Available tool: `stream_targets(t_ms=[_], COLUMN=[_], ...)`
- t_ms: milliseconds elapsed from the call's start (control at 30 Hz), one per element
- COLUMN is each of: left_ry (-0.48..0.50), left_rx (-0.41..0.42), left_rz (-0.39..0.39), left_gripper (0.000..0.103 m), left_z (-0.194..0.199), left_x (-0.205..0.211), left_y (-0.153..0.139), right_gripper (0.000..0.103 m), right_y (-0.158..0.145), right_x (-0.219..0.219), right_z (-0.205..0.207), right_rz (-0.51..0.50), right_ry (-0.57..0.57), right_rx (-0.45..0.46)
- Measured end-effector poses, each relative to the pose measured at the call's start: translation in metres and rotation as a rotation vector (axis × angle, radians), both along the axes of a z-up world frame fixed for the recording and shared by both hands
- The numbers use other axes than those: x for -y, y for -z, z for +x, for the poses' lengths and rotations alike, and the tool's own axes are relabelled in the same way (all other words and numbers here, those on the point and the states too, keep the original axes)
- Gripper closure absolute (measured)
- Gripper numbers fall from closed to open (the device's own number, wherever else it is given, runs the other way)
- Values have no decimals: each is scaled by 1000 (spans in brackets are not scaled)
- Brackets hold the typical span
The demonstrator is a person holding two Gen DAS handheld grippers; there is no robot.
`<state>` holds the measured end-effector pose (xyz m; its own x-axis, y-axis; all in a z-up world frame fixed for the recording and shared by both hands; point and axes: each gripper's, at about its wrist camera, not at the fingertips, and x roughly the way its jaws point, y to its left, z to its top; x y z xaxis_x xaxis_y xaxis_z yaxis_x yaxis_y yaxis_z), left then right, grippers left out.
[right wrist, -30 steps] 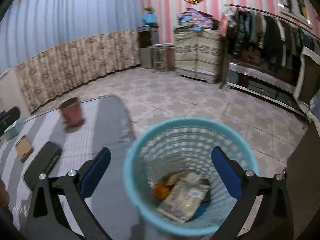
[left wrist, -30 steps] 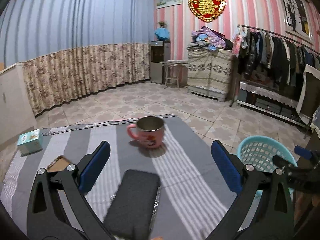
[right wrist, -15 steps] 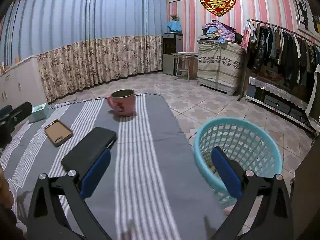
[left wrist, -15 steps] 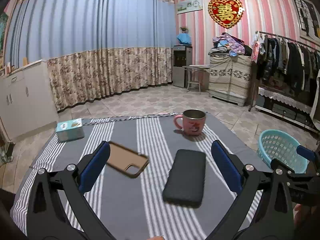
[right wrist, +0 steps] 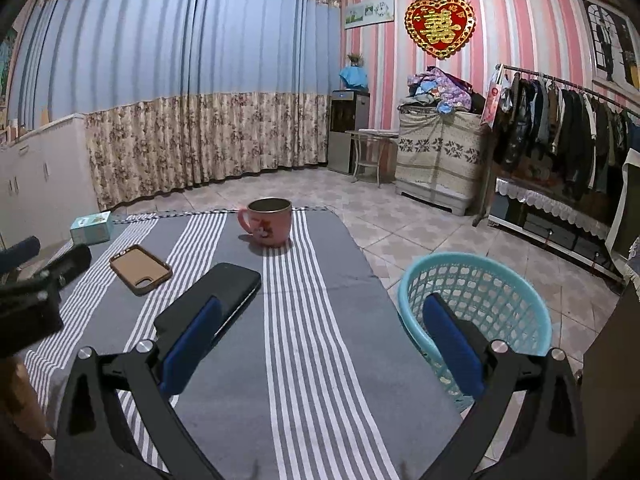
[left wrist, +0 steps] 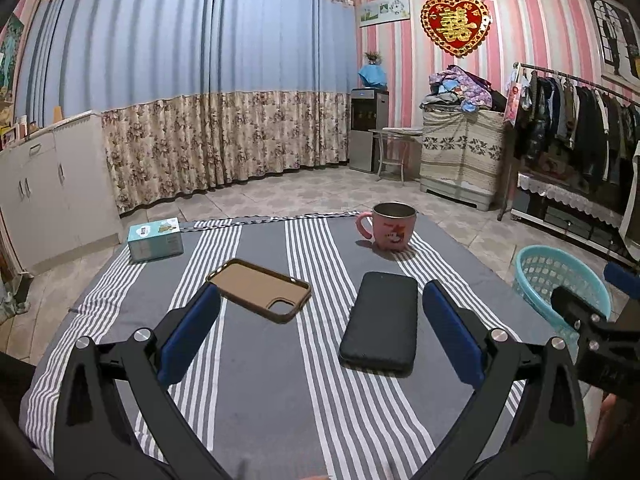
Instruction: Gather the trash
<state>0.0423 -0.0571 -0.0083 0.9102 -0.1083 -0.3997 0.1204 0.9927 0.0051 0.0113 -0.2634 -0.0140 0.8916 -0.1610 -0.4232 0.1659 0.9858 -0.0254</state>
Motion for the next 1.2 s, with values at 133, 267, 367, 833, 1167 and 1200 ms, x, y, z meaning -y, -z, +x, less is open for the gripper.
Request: stream_targets(t_ms=[133, 267, 367, 833, 1167, 1200], left_ry=[8, 19, 23, -7, 5, 6], left_rx=[5, 11, 12, 18, 18, 20], left_rz=[7, 12, 15, 18, 17, 18], left_gripper=[5, 5, 5, 5, 5, 5], left_z=[-3, -7, -9, -16, -19, -20], left_x=[5, 9, 10, -2, -6, -7], left_y=[1, 2, 3, 3, 3, 3], right_gripper=[5, 5, 5, 5, 5, 5], right_y=[-1, -4, -6, -1, 3, 4], right_x=[4, 10, 13, 12, 9, 9], right_z=[-1, -3, -4, -3, -4, -4], right_rz=[13, 12, 13, -2, -5, 0], right_ry=[7, 13, 18, -2, -6, -5], right_rx=[-3, 5, 12, 0, -3, -4])
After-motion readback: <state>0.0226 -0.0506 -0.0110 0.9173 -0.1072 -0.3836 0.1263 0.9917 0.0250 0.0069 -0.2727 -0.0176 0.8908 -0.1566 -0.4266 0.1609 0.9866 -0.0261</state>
